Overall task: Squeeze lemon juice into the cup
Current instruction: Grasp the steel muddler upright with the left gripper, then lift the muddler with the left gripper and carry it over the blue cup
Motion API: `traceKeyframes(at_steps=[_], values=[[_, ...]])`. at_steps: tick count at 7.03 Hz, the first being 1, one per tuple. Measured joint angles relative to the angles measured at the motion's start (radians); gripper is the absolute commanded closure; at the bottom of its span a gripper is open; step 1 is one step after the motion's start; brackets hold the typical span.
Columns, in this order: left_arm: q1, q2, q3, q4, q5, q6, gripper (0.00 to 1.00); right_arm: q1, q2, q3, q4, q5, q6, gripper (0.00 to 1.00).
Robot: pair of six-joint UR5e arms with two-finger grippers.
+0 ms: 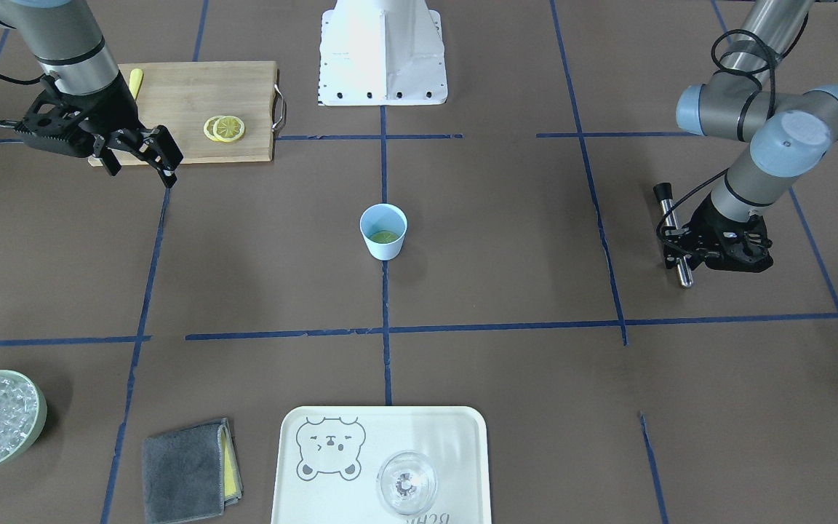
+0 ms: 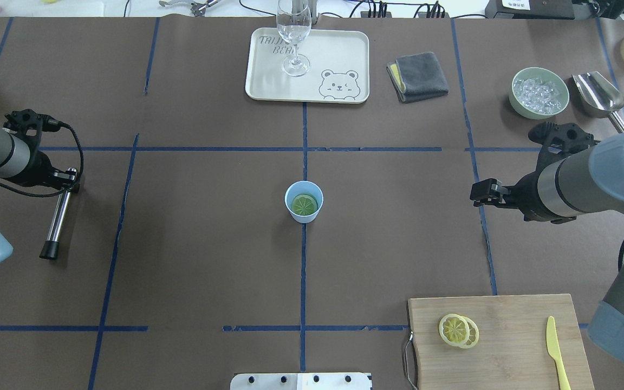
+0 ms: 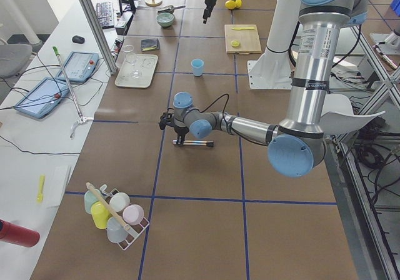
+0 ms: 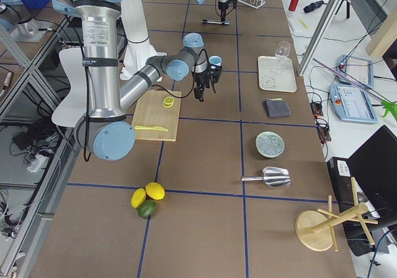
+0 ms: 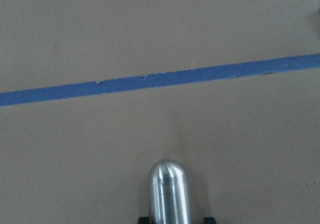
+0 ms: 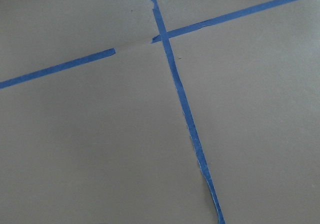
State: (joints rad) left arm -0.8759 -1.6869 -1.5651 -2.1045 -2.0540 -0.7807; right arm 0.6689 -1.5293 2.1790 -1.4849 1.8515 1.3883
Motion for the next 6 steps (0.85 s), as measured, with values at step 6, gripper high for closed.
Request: traceKeyframes(at_steps=[6], values=[[0.002,-0.056,-0.260,0.005,0.003,-0.004,1.00,0.001,-0.002,0.006,0.000,0.001,0.000,0.00]])
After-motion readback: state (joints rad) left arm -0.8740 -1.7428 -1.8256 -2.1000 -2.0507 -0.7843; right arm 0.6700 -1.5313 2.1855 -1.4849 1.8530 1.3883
